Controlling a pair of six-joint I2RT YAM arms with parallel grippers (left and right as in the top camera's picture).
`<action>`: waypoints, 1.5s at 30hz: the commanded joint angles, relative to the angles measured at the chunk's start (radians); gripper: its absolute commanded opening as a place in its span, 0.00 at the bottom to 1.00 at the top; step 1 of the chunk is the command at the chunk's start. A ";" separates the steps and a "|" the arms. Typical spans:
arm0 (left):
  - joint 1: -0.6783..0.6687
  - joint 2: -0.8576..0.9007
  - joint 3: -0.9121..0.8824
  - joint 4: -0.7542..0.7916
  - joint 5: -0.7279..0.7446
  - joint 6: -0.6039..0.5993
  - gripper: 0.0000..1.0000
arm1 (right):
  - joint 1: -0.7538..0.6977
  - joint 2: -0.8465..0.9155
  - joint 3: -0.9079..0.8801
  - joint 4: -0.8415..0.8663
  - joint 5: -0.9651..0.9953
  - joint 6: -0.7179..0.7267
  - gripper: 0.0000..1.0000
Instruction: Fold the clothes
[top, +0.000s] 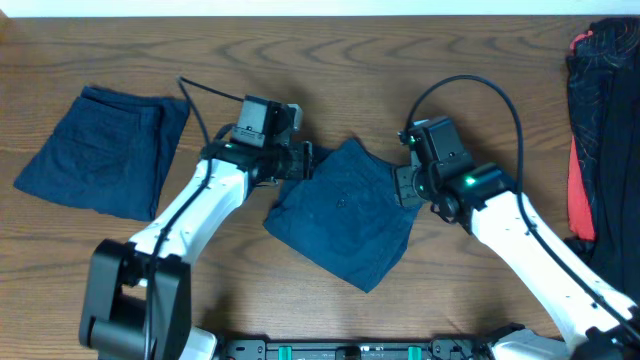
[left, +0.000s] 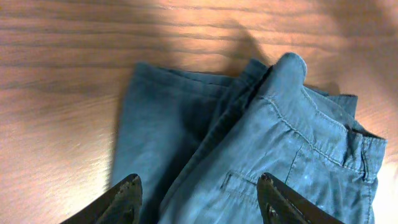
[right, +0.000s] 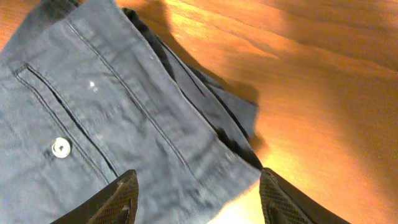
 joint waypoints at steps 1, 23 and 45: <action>-0.031 0.060 0.002 0.042 0.043 0.079 0.61 | -0.024 -0.014 0.006 -0.063 0.088 0.064 0.61; -0.056 -0.006 0.002 0.048 0.023 0.061 0.06 | -0.089 0.005 -0.007 -0.130 0.089 0.106 0.62; -0.055 -0.037 0.002 -0.086 -0.287 -0.291 0.06 | -0.136 0.304 -0.020 0.051 0.093 0.391 0.51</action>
